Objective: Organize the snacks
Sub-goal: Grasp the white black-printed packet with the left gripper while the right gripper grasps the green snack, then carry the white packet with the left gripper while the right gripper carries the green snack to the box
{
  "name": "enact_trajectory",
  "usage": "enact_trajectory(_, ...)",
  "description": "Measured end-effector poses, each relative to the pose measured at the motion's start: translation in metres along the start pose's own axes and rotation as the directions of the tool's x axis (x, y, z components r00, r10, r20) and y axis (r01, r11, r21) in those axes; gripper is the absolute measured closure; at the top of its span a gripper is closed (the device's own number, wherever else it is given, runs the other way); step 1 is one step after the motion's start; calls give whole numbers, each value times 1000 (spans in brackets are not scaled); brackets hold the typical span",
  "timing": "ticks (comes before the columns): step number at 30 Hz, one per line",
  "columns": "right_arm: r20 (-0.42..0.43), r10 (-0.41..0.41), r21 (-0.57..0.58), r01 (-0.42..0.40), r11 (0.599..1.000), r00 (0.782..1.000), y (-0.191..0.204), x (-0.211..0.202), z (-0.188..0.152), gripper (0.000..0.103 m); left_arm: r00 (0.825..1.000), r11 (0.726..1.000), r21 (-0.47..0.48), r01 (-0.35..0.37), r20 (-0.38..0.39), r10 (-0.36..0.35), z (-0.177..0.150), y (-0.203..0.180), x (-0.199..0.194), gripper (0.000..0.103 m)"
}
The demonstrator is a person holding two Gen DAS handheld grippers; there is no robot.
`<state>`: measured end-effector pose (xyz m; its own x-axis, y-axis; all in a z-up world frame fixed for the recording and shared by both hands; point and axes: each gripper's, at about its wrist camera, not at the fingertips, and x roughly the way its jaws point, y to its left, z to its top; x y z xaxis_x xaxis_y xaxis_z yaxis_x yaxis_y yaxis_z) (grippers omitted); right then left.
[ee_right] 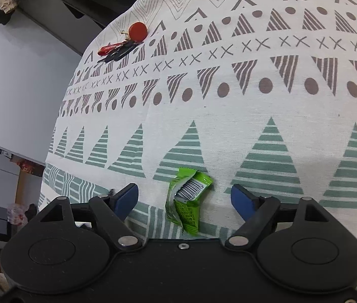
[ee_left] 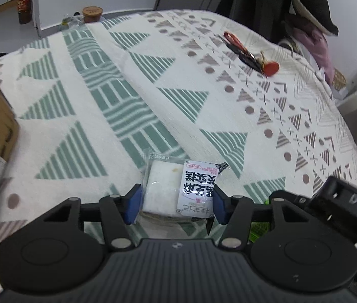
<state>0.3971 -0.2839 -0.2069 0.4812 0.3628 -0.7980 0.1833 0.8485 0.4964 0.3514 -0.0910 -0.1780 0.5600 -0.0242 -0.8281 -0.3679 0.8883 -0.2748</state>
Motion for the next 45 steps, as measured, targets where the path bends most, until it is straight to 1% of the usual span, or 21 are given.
enact_trajectory(1, 3, -4, -13, 4, 1000, 1000, 1, 1, 0, 28, 1000, 1000, -1, 0, 8, 0, 1, 1, -4, 47)
enact_trajectory(2, 2, -5, -24, 5, 1000, 1000, 3, 1, -1, 35, 1000, 1000, -1, 0, 16, 0, 2, 3, -8, 47)
enact_trajectory(3, -9, -1, -35, 1, 999, 1000, 4, 2, -2, 46, 1000, 1000, -3, 0, 22, 0, 3, 4, -12, 47)
enact_trajectory(4, -17, 5, -39, -6, 999, 1000, 5, 4, -3, 52, 1000, 1000, -6, 1, 26, -1, 3, 6, -16, 47)
enact_trajectory(5, -28, 13, -37, -14, 999, 1000, 5, 5, -4, 64, 1000, 1000, -10, 0, 29, 0, 3, 8, -19, 47)
enact_trajectory(6, -43, 27, -22, -28, 999, 999, 3, 6, -4, 74, 1000, 1000, -14, -2, 31, 2, 3, 10, -24, 47)
enact_trajectory(8, -48, 67, 23, -66, 998, 997, -3, 5, -5, 75, 999, 1000, -22, -4, 37, 5, 2, 15, -34, 47)
enact_trajectory(9, -37, 69, 30, -68, 997, 997, -4, 1, -5, 78, 999, 1000, -24, -6, 44, 7, 2, 18, -40, 47)
enact_trajectory(11, -7, 75, 24, -75, 997, 997, -3, -9, -3, 79, 998, 1000, -26, -9, 61, 11, 3, 25, -53, 47)
enact_trajectory(14, 28, 115, 8, -115, 993, 993, 4, -27, -2, 79, 996, 999, -31, -17, 91, 20, 6, 35, -71, 47)
enact_trajectory(23, 66, 171, -86, -166, 982, 983, 35, -63, -18, 79, 986, 998, -63, -32, 162, 42, 3, 62, -118, 47)
enact_trajectory(32, 67, 217, -166, -203, 965, 974, 62, -81, -40, 79, 974, 994, -96, -50, 215, 70, 3, 86, -155, 47)
enact_trajectory(45, 49, 291, -317, -261, 912, 956, 115, -101, -81, 79, 957, 985, -151, -79, 267, 117, 3, 131, -195, 47)
